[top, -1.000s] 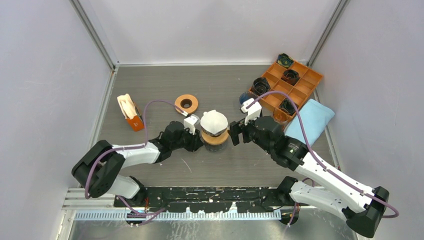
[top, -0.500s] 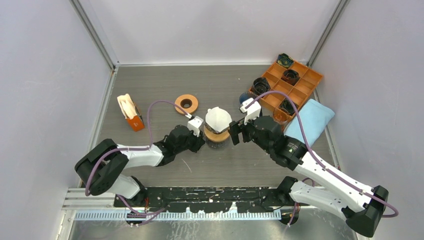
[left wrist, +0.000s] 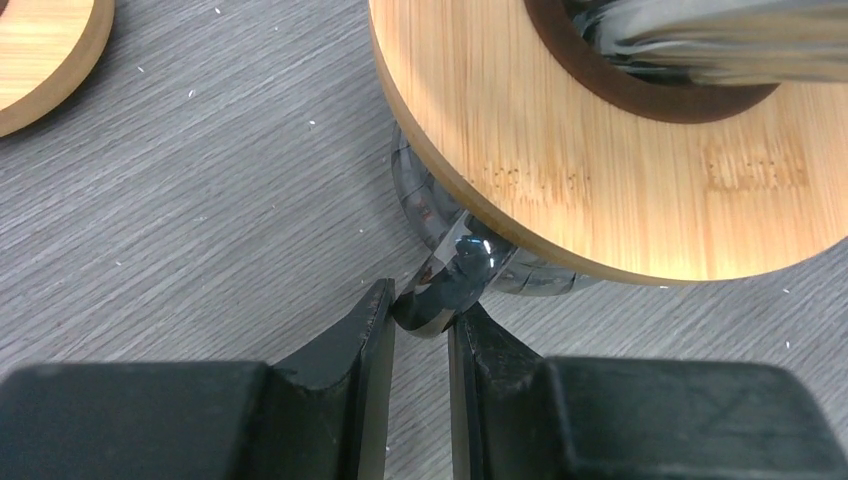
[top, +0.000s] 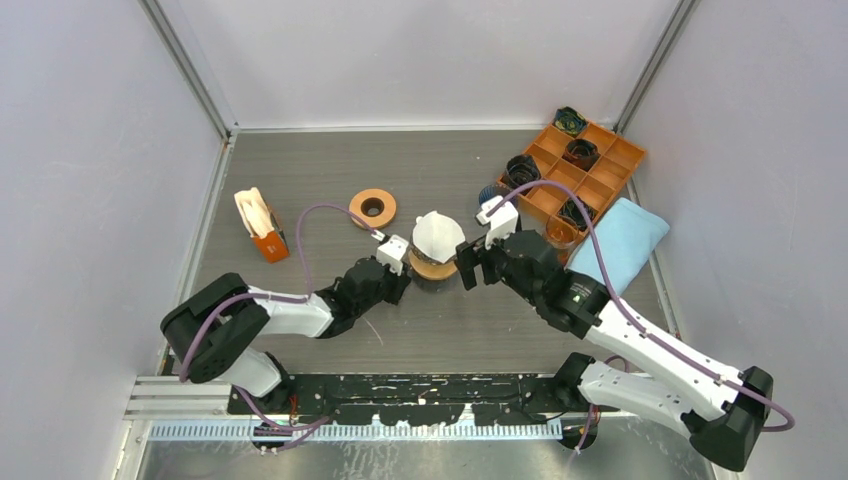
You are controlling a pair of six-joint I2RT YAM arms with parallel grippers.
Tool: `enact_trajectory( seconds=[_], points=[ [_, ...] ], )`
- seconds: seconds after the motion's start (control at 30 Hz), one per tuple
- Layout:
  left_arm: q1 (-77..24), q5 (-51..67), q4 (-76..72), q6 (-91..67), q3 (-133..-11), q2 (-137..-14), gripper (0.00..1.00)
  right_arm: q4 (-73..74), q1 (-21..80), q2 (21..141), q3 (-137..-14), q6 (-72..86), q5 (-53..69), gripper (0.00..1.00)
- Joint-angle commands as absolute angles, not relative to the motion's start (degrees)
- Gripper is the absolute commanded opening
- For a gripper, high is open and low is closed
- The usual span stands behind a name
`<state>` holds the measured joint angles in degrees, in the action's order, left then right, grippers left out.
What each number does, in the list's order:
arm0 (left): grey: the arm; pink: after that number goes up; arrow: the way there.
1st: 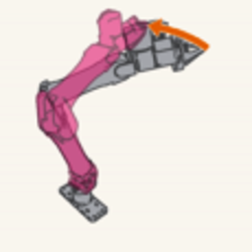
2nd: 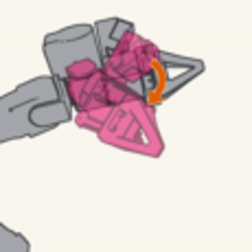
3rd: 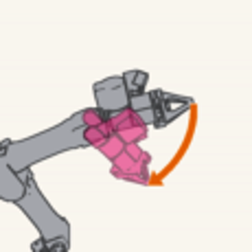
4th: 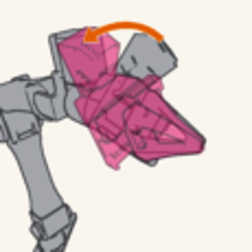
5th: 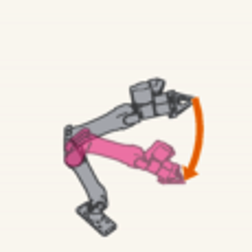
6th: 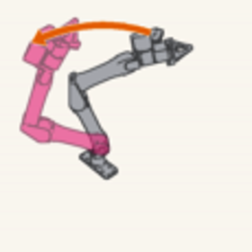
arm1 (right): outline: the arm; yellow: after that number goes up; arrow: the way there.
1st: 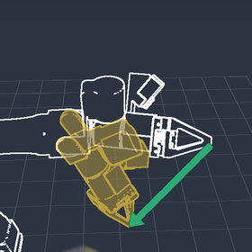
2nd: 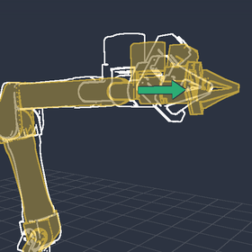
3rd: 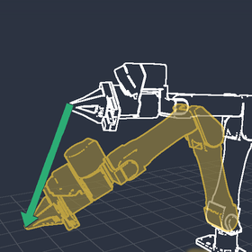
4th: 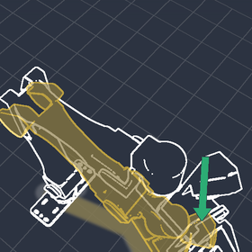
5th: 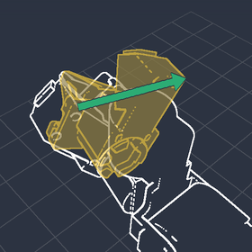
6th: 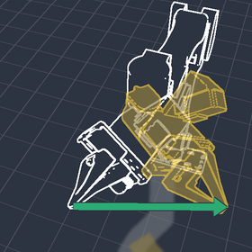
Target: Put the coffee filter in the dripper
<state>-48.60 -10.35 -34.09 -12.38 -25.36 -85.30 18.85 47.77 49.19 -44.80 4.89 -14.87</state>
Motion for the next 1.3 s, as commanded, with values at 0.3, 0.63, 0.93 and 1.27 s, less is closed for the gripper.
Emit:
enact_trajectory(
  seconds=[0.3,0.63,0.93,1.27],
  points=[
    [-48.9,-14.5,-40.6,-13.1,-25.3,-83.4,0.45,19.6,47.6,59.6,-60.1,6.7,-13.3,0.85],
    [-48.9,-14.5,-37.4,-15.9,-22.7,-79.8,0.56,24.8,47.5,71.5,-68.7,6.8,-13.1,0.64],
    [-48.9,-13.8,-32.0,-18.5,-22.1,-75.5,0.6,25.7,47.6,77.4,-72.0,6.7,-8.9,0.58],
    [-48.8,-12.6,-30.9,-19.3,-22.2,-75.8,0.62,25.6,47.1,81.9,-73.0,7.4,-8.2,0.54]
  ],
)
